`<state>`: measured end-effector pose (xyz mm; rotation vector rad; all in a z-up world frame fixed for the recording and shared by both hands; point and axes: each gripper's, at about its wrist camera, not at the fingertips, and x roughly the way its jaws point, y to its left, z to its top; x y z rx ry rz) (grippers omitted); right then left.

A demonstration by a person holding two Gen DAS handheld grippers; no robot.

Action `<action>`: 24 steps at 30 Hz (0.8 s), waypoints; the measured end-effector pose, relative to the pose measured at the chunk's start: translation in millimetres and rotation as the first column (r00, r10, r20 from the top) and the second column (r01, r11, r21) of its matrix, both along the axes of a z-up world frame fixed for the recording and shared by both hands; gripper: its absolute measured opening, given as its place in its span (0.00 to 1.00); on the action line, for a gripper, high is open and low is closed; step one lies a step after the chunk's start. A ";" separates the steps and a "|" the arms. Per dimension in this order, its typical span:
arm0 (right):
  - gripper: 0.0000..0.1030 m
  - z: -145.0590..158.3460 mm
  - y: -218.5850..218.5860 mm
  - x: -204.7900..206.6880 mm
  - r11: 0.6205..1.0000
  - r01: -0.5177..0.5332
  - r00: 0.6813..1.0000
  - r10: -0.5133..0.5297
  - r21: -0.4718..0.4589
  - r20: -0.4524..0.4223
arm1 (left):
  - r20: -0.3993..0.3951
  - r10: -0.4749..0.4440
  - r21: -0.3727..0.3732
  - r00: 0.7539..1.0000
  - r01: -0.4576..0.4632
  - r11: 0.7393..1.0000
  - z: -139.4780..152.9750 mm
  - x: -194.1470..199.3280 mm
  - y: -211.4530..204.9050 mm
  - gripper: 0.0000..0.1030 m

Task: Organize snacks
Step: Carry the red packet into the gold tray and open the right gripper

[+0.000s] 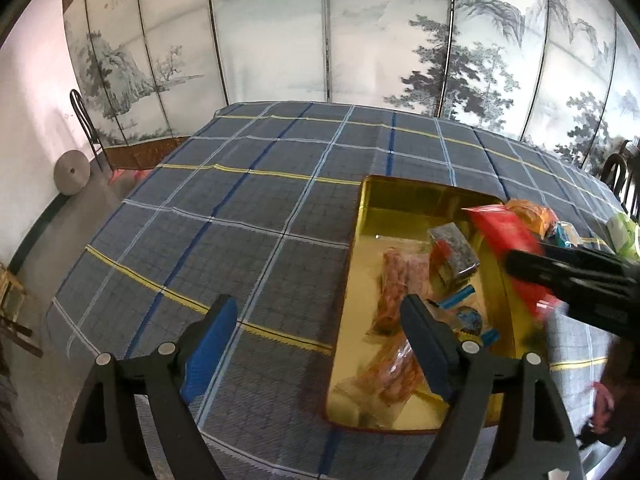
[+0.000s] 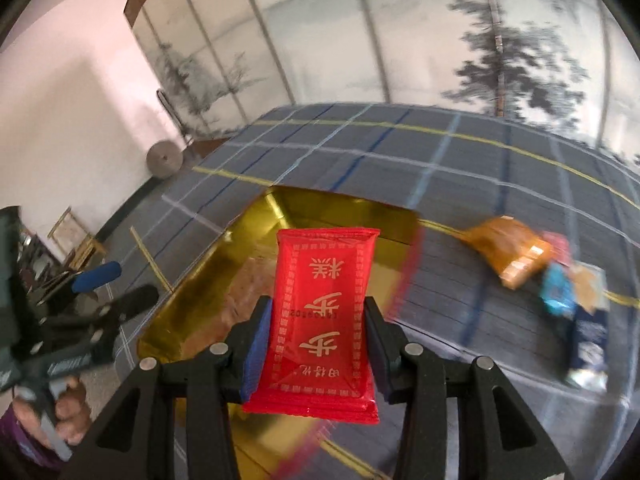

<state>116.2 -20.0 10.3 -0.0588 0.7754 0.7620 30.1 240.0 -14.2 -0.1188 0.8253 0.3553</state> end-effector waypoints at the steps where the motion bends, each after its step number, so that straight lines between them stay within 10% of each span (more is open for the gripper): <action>1: 0.43 -2.5 11.8 3.9 1.000 -0.012 1.000 0.012 -0.005 -0.012 | 0.000 -0.008 -0.005 1.000 0.008 1.000 0.2 -1.7 0.6 0.80; 14: 0.44 -13.5 77.0 16.4 0.998 -0.041 0.999 0.040 -0.044 -0.036 | -0.011 -0.003 -0.026 1.000 0.003 1.000 -4.6 -6.3 8.3 0.81; 24: 0.44 -0.1 5.2 -5.7 0.997 0.003 0.999 -0.005 0.078 0.037 | -0.011 -0.056 -0.031 0.998 0.056 0.998 6.7 0.2 -5.4 0.81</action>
